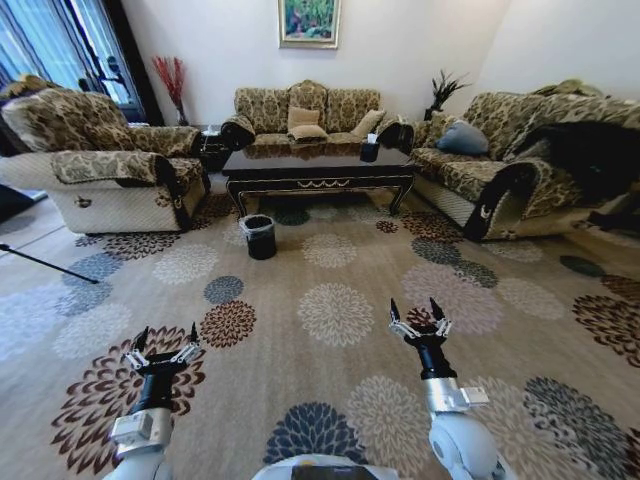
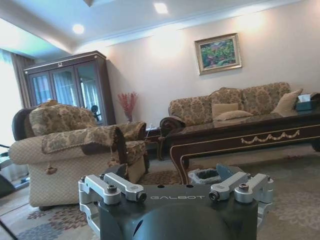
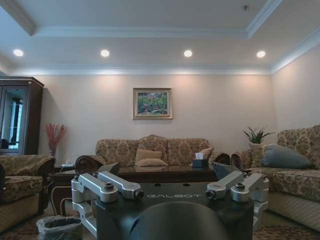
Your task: Move to the front of the table and pick up the trash from the floor, then place it into the trash bin.
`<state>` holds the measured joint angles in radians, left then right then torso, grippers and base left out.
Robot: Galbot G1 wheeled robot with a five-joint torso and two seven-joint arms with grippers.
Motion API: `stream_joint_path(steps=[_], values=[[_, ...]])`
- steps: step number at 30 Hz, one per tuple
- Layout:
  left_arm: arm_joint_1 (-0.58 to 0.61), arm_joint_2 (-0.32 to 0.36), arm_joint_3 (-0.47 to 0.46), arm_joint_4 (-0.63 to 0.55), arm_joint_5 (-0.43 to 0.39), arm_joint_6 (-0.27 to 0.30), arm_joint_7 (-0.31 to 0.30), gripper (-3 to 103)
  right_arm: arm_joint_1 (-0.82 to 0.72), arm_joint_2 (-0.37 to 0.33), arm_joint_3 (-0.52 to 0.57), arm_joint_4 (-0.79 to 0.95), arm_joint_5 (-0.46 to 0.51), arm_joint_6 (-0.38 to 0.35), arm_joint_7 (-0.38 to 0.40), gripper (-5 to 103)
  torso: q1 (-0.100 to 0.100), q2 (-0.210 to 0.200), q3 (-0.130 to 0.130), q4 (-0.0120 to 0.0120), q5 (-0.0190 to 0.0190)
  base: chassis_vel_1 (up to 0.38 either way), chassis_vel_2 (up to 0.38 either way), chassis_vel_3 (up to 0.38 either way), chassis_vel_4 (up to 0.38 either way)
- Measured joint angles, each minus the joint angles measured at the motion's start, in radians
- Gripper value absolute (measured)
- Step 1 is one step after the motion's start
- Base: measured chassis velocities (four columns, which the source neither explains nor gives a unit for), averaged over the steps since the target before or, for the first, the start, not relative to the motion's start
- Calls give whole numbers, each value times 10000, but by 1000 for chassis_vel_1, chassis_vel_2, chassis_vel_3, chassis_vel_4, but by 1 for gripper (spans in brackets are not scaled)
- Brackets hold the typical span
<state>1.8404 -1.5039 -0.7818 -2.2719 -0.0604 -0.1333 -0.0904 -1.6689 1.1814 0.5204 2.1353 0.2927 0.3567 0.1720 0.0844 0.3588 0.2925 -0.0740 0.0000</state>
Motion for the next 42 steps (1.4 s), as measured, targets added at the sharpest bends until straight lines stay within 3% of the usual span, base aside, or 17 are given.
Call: stream_joint_path(steps=[15, 19, 42], values=[[0, 0, 1, 0, 0, 0, 0, 100, -2, 0, 0, 0, 0, 0, 0, 100, 181, 507, 324, -5, 0, -57, -62, -68, -59], [0, 0, 0, 0, 0, 0, 0, 100, 0, 0, 0, 0, 0, 0, 0, 100, 236, 641, 403, 7, 0, -7, -16, -5, -5], [0, 0, 0, 0, 1, 0, 0, 100, 0, 0, 0, 0, 0, 0, 0, 100, 498, 1344, 847, -2, 0, 0, 0, 0, 0]])
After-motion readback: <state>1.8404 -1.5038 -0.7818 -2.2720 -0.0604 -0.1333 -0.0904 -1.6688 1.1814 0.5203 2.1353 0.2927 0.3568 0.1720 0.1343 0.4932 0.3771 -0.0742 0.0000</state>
